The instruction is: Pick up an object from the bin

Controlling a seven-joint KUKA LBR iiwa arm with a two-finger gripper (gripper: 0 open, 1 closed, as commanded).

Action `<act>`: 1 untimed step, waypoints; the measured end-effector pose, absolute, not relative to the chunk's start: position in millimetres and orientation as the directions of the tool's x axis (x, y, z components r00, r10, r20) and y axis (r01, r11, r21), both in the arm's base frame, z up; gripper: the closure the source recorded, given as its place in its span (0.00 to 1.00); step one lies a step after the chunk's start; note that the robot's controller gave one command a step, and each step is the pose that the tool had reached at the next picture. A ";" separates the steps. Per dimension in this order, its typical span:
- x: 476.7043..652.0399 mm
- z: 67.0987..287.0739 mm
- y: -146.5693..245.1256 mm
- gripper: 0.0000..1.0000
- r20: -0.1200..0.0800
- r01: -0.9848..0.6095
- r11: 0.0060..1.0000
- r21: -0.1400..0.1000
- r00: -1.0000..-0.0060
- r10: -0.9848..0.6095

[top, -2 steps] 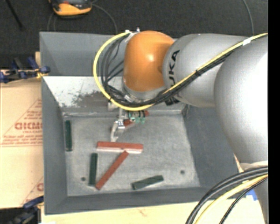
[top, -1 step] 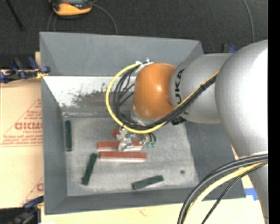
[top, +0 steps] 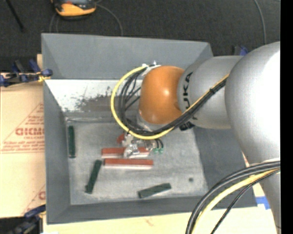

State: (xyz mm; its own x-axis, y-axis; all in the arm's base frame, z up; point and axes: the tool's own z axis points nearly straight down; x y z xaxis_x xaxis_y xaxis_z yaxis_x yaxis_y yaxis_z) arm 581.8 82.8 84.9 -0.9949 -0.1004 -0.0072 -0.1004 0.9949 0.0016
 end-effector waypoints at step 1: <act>591.8 135.2 76.2 1.00 0.003 -0.115 0.993 -0.001 -0.993 -0.115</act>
Offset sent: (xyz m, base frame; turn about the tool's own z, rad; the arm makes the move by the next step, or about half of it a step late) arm 0.0086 -0.0061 0.0962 -0.0114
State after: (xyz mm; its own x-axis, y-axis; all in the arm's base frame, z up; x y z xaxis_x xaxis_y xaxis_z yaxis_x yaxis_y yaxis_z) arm 591.8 76.2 135.2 -0.9933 -0.1152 0.0029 -0.1152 0.9933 -0.0010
